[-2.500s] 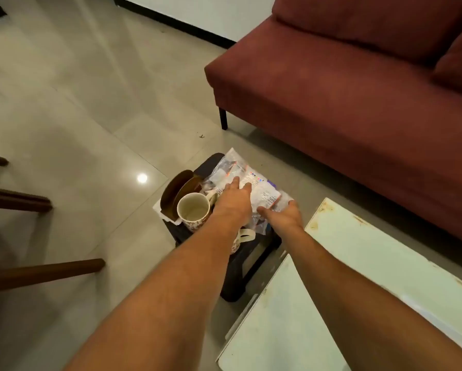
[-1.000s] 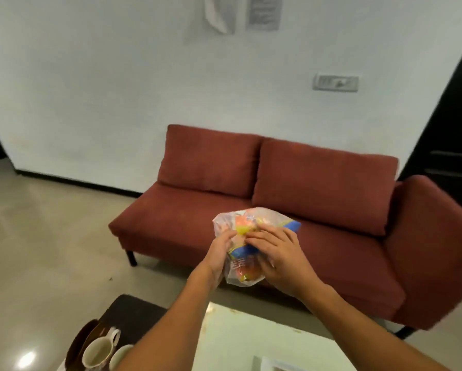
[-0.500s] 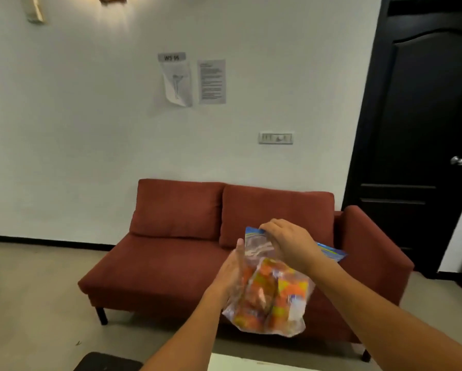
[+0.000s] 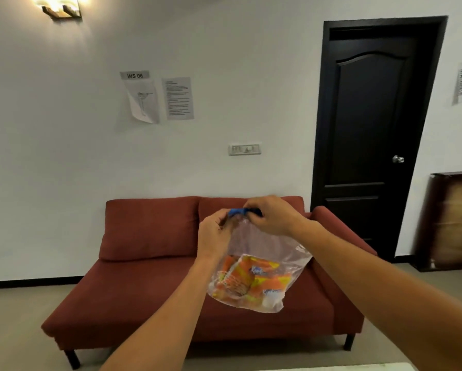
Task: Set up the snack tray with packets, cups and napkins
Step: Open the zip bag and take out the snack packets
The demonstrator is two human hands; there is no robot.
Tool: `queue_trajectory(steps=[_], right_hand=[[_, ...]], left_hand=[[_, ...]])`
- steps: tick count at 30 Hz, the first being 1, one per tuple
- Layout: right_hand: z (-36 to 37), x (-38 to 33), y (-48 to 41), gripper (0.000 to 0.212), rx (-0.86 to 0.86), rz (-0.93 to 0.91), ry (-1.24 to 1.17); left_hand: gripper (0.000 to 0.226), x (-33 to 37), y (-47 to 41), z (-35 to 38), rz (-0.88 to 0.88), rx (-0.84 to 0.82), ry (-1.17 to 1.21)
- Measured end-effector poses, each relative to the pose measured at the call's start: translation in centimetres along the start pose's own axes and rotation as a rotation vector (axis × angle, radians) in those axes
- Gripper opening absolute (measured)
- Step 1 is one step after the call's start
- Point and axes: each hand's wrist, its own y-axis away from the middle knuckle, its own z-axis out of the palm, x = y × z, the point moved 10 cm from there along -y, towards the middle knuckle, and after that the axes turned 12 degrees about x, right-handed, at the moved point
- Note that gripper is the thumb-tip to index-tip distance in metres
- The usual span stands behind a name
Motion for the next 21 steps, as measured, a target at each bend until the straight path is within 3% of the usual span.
queue_trajectory(steps=[6,10,16,21], right_hand=[[-0.3,-1.2,-2.1,0.017,-0.022,0.021,0.045],[0.6,-0.7,-1.8,0.017,-0.058,0.054,0.011],[1.7,4.6,1.3,0.017,-0.2,0.147,0.067],[0.3,10.0,4.6,0.01,-0.22,0.238,0.08]], left_hand=[[0.015,-1.1,-1.8,-1.1,-0.101,0.016,0.118],[0.012,-1.4,-2.5,-1.4,-0.061,0.016,0.078],[0.011,-2.3,-3.3,-2.7,-0.14,0.052,0.109],[0.011,-3.8,-4.2,-3.7,-0.184,0.105,0.096]])
